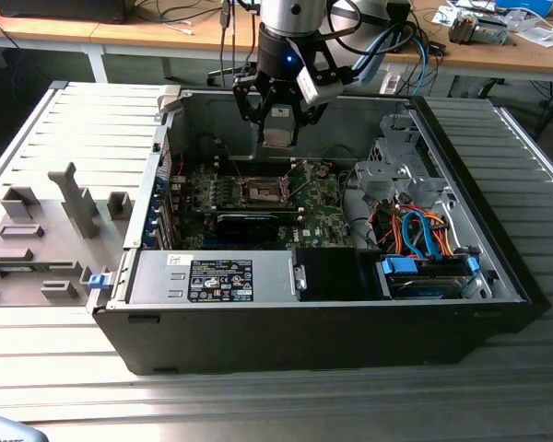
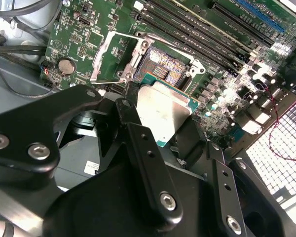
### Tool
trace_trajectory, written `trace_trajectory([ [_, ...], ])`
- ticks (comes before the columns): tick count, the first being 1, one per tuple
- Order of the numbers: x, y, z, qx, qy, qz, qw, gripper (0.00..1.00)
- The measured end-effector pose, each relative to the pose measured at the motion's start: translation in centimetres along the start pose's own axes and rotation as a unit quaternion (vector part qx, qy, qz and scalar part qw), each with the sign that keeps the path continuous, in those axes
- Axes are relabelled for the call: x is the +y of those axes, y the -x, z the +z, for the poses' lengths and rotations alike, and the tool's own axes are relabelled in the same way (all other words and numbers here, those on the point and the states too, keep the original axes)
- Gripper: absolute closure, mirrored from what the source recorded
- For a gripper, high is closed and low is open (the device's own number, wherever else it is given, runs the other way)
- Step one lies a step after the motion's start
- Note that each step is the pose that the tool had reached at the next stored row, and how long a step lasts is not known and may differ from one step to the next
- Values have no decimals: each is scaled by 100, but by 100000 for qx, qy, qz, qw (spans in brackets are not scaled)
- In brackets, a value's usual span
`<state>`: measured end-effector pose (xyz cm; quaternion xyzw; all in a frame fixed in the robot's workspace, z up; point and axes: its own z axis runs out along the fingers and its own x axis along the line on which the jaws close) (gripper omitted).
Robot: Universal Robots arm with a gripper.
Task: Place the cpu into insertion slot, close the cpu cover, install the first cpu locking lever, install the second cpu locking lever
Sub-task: 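Place the cpu into insertion slot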
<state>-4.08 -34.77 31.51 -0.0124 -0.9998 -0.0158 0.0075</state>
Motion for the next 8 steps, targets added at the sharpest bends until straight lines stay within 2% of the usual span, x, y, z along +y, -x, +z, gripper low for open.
trace_trajectory([
  [8,0,0,1,-12,3,363,99999,45],
])
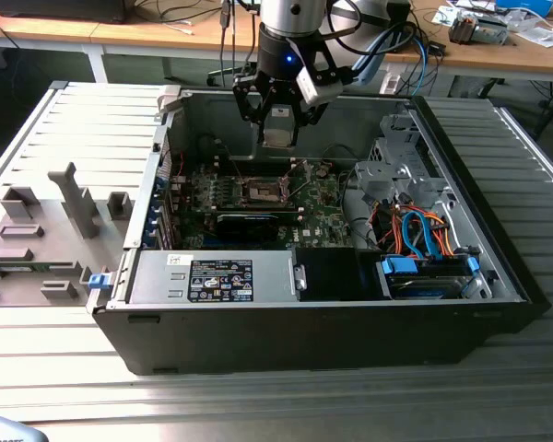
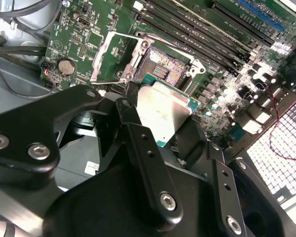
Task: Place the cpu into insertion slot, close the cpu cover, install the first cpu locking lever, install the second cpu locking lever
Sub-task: 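Place the cpu into insertion slot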
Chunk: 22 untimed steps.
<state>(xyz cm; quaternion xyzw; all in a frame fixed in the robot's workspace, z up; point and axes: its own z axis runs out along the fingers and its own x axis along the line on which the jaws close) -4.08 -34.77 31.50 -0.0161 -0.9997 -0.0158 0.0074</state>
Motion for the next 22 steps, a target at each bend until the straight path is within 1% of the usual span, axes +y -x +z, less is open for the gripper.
trace_trajectory([
  [22,0,0,0,-48,28,1560,99988,45],
])
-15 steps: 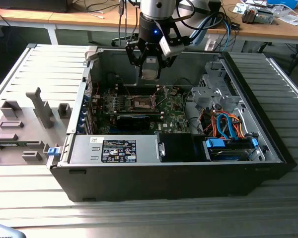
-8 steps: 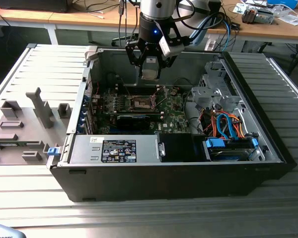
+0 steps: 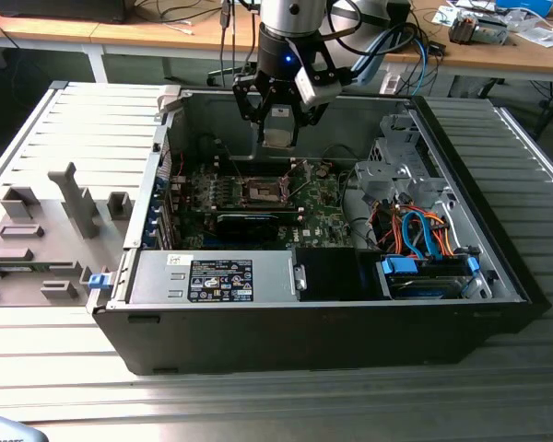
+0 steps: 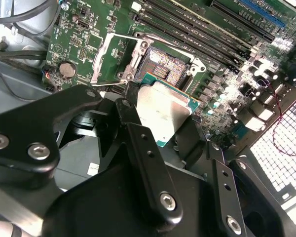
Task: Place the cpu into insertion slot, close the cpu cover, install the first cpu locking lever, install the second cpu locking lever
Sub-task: 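Place the cpu into insertion slot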
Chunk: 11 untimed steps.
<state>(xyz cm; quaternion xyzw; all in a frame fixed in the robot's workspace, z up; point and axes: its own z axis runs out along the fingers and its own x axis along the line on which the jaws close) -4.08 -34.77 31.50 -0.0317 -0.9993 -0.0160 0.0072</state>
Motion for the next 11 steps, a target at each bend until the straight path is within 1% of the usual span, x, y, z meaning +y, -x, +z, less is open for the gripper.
trace_trajectory([
  [11,0,0,0,-20,7,583,99998,45],
])
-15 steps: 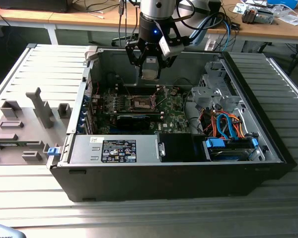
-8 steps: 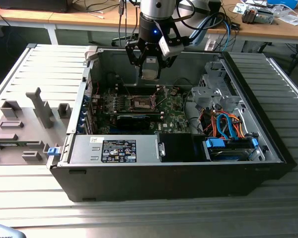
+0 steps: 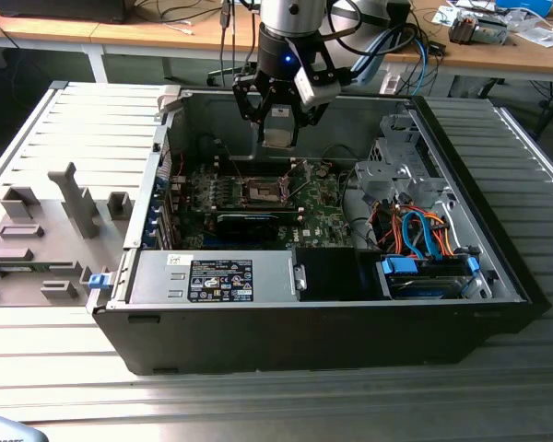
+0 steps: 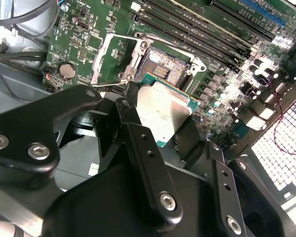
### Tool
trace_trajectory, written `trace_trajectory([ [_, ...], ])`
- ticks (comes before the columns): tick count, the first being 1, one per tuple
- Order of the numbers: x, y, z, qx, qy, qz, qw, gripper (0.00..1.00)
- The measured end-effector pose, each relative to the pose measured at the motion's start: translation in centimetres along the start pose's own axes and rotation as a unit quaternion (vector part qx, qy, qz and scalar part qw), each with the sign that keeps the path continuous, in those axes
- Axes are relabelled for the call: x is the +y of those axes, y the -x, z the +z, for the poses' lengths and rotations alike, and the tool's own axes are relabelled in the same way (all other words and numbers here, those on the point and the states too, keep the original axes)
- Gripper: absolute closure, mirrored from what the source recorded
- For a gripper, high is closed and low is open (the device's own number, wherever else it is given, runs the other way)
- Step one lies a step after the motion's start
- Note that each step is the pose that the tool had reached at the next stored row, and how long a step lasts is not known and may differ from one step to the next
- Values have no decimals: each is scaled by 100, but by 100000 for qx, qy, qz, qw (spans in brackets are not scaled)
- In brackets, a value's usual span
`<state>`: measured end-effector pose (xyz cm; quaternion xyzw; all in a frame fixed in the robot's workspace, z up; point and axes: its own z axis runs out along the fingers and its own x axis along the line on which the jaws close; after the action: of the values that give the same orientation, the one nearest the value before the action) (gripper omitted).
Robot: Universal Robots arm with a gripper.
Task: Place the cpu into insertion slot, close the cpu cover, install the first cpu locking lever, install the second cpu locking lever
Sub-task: 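Place the cpu into insertion slot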
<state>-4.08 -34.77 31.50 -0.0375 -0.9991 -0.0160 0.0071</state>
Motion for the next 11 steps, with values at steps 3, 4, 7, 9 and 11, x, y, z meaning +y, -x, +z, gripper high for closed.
trace_trajectory([
  [3,0,0,0,-1,2,111,100000,45],
  [4,0,0,0,-1,2,146,100000,45],
  [7,0,0,0,-6,4,238,100000,45],
  [9,0,0,0,-8,7,292,100000,45],
  [11,0,0,0,-8,5,352,99999,45],
])
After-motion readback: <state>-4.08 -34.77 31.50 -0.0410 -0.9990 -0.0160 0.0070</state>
